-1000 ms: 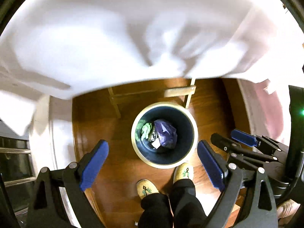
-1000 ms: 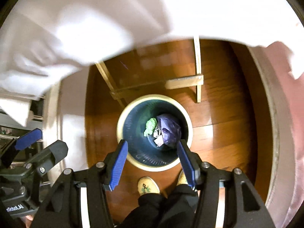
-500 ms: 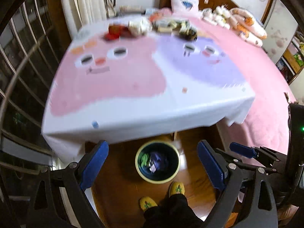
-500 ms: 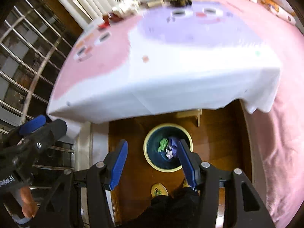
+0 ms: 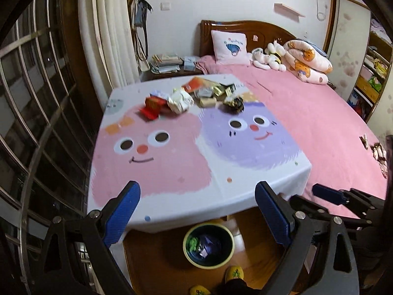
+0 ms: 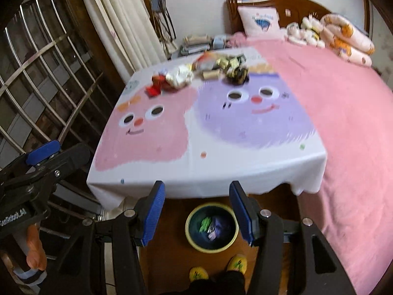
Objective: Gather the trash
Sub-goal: 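Raise both tools back above the table, then grasp the black-gold wrapper with right tool while left tool grasps white tissue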
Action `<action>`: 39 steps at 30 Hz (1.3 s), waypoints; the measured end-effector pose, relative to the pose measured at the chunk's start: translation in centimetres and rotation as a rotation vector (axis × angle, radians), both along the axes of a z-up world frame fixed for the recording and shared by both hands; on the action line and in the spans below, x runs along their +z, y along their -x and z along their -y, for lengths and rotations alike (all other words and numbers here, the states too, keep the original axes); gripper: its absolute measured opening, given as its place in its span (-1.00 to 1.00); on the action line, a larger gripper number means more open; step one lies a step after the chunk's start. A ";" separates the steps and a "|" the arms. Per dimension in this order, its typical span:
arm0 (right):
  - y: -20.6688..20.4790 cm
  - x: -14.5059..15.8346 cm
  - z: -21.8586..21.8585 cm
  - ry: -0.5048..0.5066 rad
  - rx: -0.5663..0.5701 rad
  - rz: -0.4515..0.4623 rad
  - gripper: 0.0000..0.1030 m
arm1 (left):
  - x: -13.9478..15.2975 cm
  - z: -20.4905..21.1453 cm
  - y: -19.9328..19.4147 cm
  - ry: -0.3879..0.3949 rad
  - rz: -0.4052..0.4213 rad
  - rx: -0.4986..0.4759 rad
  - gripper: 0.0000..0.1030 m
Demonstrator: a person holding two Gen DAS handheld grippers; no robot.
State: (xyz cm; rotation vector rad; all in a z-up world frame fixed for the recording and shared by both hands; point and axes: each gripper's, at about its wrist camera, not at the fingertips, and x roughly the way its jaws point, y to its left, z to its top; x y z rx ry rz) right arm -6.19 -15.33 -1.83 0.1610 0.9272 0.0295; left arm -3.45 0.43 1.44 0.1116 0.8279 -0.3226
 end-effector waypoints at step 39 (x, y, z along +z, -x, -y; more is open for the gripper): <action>-40.2 -11.5 15.6 -0.122 0.128 -0.250 0.06 | -13.6 11.6 -38.6 -0.187 -0.265 0.258 0.81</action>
